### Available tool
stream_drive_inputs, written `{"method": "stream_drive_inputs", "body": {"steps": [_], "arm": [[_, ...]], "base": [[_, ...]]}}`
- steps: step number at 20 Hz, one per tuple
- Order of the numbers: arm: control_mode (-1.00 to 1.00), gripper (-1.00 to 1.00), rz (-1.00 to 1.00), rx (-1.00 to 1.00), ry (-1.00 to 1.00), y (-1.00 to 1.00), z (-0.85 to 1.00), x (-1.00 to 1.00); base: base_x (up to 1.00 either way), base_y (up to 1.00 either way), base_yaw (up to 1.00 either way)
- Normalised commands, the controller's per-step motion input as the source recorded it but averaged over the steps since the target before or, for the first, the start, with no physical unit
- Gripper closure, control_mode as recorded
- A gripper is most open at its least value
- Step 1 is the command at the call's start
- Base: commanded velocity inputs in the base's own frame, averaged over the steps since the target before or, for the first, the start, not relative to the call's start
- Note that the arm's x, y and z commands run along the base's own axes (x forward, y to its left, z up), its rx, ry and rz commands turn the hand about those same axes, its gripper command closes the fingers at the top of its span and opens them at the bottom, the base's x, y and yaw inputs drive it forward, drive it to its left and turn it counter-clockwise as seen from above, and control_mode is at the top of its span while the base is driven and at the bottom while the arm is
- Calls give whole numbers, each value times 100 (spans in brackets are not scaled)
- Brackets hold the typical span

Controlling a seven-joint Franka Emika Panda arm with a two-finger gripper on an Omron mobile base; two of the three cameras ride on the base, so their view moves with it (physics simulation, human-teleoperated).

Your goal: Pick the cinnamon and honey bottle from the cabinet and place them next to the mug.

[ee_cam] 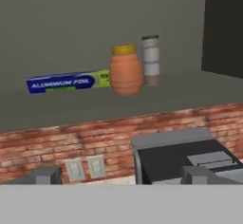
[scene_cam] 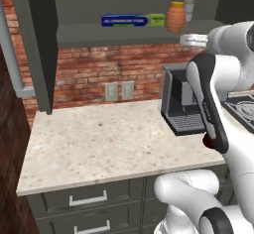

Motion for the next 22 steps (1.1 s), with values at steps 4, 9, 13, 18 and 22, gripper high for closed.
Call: {"method": "stream_drive_inputs", "body": {"steps": [4,9,13,18,22], "arm": [[-100,-100,-9,25,0,-32,38,0],[-100,-100,-1,11,3,-21,42,7],[-100,-100,0,-9,23,8,17,60],[-100,-100,0,-7,8,-1,-11,34],[-100,-100,2,0,0,-3,-9,36]], "base": [[0,0,0],[0,0,0],[0,0,0],[0,0,0],[0,0,0]]}}
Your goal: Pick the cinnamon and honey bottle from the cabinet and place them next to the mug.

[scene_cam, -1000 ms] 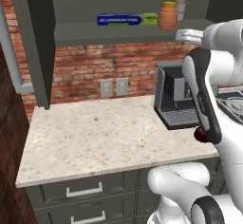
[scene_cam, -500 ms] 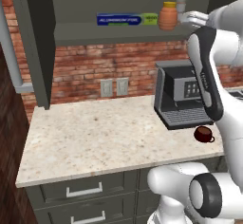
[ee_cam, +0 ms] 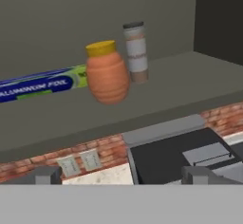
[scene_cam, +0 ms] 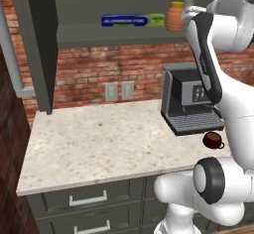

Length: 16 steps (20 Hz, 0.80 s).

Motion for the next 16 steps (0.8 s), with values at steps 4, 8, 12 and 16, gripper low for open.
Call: {"method": "stream_drive_inputs", "body": {"steps": [4,8,12,16], "arm": [[-100,-100,5,-4,0,-1,0,35],[-100,-100,11,-10,0,0,16,40],[-100,-100,9,-18,3,8,38,2],[-100,-100,0,-9,-2,1,0,28]], "base": [[0,0,0],[0,0,0],[0,0,0],[0,0,0]]}}
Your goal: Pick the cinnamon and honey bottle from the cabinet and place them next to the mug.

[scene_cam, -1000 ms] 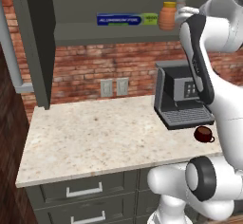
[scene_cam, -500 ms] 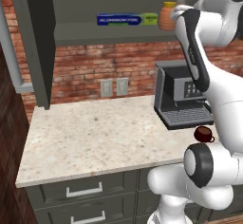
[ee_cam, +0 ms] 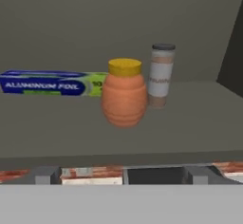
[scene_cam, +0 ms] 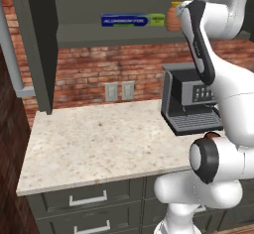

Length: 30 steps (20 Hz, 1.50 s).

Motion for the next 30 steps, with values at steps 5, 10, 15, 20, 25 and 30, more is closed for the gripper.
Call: {"method": "stream_drive_inputs", "body": {"steps": [5,10,15,20,25,30], "arm": [[-100,-100,-2,-1,0,0,0,61],[-100,-100,-7,0,0,-1,0,52],[-100,-100,-8,15,0,-5,7,23],[-100,-100,1,13,0,-10,1,25],[-100,-100,7,-2,0,0,0,27],[-100,-100,1,-9,0,0,0,43]], "base": [[0,0,0],[0,0,0],[0,0,0],[0,0,0],[0,0,0],[0,0,0]]}}
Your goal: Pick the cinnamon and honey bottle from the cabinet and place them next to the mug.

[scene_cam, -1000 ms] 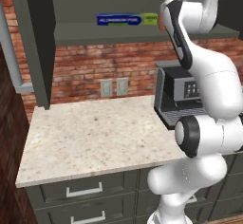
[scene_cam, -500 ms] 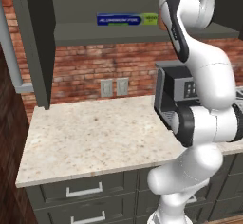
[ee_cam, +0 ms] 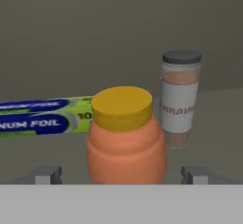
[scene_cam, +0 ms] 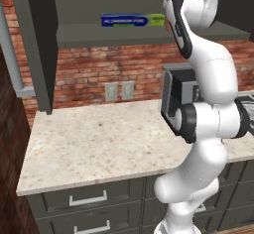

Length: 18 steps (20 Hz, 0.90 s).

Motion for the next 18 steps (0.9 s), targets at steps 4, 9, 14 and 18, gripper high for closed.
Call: {"method": "stream_drive_inputs", "body": {"steps": [4,9,14,18], "arm": [[-100,-100,0,-13,0,0,1,44],[-100,-100,0,-3,0,0,25,29],[-100,-100,0,0,0,0,17,2],[-100,-100,0,5,0,-2,-10,0]], "base": [[0,0,0],[0,0,0],[0,0,0],[0,0,0]]}}
